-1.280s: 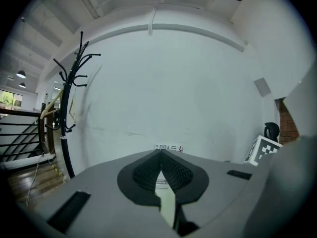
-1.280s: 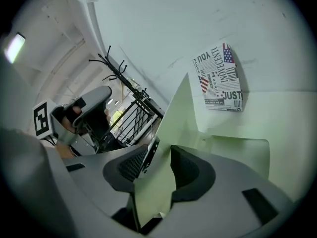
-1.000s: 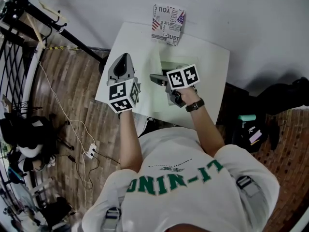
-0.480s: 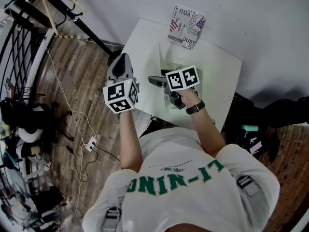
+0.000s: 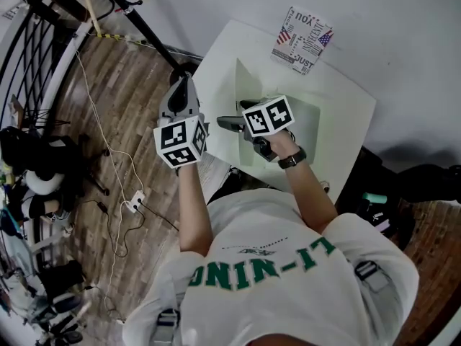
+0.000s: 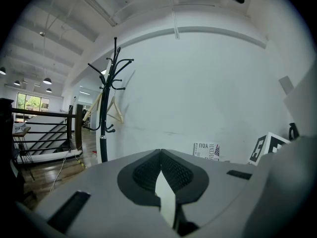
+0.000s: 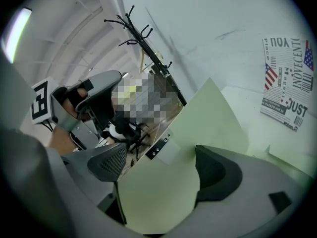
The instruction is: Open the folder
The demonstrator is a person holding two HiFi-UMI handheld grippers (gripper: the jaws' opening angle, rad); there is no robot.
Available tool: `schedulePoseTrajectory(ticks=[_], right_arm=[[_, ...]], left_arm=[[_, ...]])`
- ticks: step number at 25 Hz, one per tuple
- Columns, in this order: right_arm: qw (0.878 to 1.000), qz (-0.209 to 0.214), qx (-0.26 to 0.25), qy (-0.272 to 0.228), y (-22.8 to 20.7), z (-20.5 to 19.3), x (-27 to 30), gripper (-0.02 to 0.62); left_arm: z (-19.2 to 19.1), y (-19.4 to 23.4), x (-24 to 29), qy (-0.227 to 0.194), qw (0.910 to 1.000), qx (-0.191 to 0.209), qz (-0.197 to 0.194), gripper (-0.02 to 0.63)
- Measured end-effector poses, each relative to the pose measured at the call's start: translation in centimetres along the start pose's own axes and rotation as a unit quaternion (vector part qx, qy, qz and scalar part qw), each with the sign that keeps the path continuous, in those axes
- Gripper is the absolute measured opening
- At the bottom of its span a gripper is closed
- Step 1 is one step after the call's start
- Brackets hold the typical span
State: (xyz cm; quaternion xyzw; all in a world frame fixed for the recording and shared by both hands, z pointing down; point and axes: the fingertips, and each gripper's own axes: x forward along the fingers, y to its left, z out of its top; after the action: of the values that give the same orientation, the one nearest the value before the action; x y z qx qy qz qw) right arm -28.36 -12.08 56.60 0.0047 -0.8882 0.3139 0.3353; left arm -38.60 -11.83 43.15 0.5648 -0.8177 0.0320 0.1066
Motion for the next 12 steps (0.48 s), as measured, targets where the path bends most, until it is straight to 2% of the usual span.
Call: schedulePoseTrajectory(ticks=[2,5,9,12], right_arm=[[1.0,0.017,0.003,0.005,0.7,0.1,1.2,0.459],[0.999,0.03,0.01,0.011,1.1,0.0,3.2,0.46],[0.999,0.036,0.022,0.022,0.5,-0.2,6.7,0.456],[0.998,0.04,0.025,0.035,-0.6,-0.9,9.4,0.422]], left_arm=[[-0.5,1.2,0.1,0.005,1.0,-0.003,0.004,0.014],[-1.3,2.7,0.4,0.015,0.9998,-0.007,0.01,0.014],[-2.5,5.0,1.2,0.027,0.9994,-0.014,0.016,0.014],[-3.6,6.4,2.1,0.037,0.9989,-0.019,0.02,0.014]])
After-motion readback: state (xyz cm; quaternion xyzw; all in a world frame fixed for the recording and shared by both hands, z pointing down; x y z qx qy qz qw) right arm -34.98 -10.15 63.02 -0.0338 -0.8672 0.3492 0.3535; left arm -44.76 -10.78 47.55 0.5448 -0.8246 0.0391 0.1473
